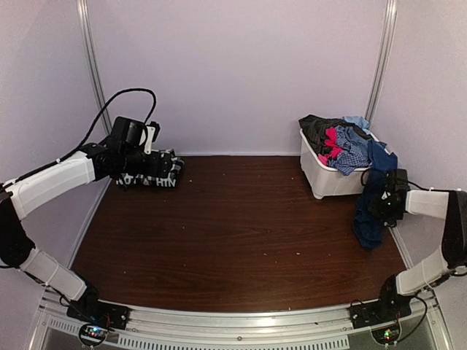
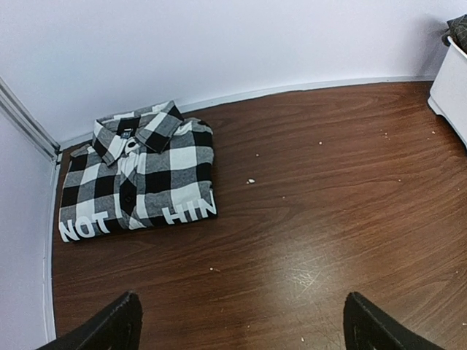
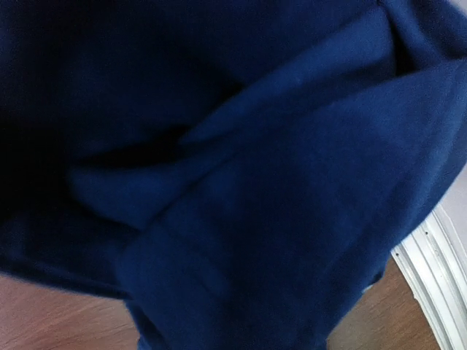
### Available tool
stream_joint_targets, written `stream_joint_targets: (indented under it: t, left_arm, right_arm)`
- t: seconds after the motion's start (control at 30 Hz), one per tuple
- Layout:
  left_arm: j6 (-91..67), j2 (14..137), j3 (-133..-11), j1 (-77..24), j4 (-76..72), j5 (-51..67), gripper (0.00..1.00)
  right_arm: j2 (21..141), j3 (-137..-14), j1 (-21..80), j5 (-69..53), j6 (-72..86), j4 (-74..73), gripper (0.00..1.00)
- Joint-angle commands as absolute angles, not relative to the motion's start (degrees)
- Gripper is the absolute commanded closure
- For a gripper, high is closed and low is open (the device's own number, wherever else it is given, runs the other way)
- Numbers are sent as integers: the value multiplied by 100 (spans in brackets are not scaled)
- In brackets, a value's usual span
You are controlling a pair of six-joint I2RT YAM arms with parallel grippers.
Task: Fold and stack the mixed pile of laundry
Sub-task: Pick up the crumpled T-shirt from the bin, then place the crumpled T-shirt at the center of the board.
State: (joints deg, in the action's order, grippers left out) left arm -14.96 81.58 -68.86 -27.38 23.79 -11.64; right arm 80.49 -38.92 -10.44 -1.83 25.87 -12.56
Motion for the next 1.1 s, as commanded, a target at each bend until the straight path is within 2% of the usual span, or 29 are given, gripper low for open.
stream_joint_targets:
  t: [0.0,0.1,0.27,0.43,0.57,0.7,0.8,0.83,0.9,0.97,1.0,1.07]
  left_arm:
    - [-1684,7816,-6759,-2726,2061,-1414,2]
    - [-1762,7731,-6679,-2725,1913,-1388,2]
    - [-2003,7735,-6604,-2637,1616,-1146,2]
    - [-2624,7802,-6663,-2364,1678,-912,2]
    - [-3144,7683,-6591,-1868,1822,-491,2]
    - [-3163,7406,-6420,-1588,1879,-435,2]
    - [-2989,7260,-6401,-1557,2002,-471,2]
    - [-2905,7245,-6436,-1548,2085,-425,2]
    - [-2708,7208,-6457,-1547,2250,-346,2]
    - [-2531,7159,-6378,-1547,2281,-151,2]
    - [-2460,7133,-6321,-1547,2290,-24,2]
    - [-2254,7100,-6174,-1554,2300,453,2]
  right_arm:
    - [6241,-4029,-1018,-1325,2321,-1353,100]
    - [5304,-4580,-768,-1803,2153,-1981,100]
    - [5332,-6301,-45,-2986,1928,-2733,100]
    - [6470,-8352,1979,-3296,1759,-2740,100]
    - [8024,-10279,3429,-3479,1632,-2897,100]
    - [9411,-11799,4241,-4549,1679,-2896,100]
    - [9856,-12216,4381,-4983,1470,-3077,100]
    - [9823,-12028,4283,-4927,1355,-3171,91]
    - [9482,-11065,3777,-4346,1201,-3216,56]
    - [8954,-9686,2989,-3449,1210,-3062,46]
    - [8737,-9019,2638,-2923,1243,-2968,38]
    - [8480,-8192,2253,-2093,1079,-3140,27]
